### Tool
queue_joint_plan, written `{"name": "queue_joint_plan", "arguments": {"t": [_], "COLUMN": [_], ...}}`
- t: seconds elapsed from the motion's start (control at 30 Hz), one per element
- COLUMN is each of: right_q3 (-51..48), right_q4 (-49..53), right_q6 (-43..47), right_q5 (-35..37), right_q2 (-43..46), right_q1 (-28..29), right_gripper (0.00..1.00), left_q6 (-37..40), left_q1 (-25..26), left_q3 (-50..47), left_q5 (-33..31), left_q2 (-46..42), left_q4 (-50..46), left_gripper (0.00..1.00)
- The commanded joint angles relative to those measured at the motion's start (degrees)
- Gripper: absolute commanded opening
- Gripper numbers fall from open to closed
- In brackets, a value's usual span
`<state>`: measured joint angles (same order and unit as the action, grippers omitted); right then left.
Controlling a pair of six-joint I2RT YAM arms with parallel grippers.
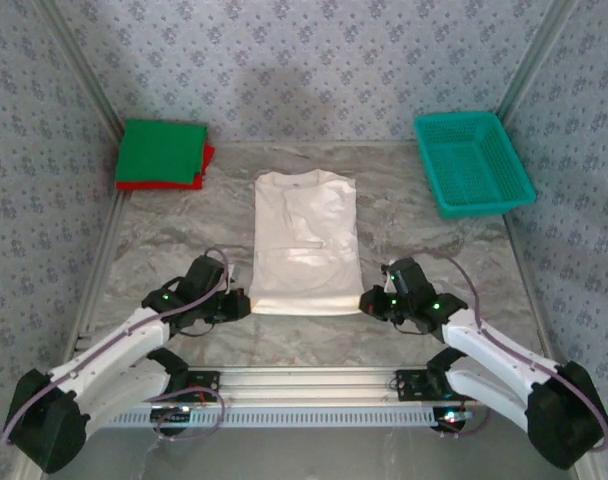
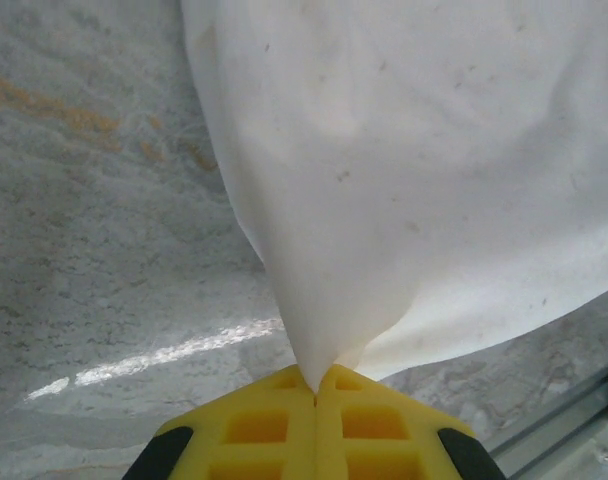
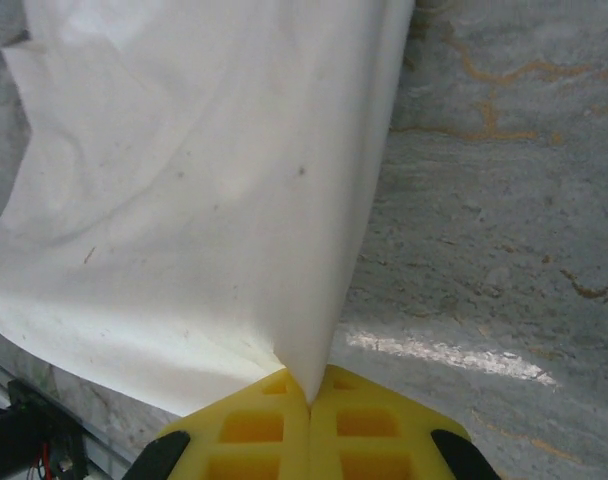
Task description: Fold and stack the t-shirts
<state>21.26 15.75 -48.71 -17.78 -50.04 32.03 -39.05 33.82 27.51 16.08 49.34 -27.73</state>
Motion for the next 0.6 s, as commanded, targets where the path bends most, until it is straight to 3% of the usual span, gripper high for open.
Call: {"name": "queue_joint_plan", "arguments": {"t": [0.0,0.23,0.57], "right_q3": [4.0,15.5,25.9], "right_q4": [3.3,4.6,-3.1], "right_q6": [2.5,10.5,17.2], "right_q5": [2.6,2.3,-0.8], "right_q2": [2.6,-3.1,-16.0], "right_q1": [-0.2,-2.7,-9.8], "right_gripper": [0.00,0.00,0.00], "left_q6": [2.8,12.3,16.0], "left_q1": [0.1,-0.1,-7.2], "left_q3": [6.8,16.8,21.5], "left_q5": [0.2,0.8,6.2], "left_q2": [-1.2,5.4,14.1], "left_q4": [-1.5,0.3,16.0], "left_gripper": [0.00,0.00,0.00]}}
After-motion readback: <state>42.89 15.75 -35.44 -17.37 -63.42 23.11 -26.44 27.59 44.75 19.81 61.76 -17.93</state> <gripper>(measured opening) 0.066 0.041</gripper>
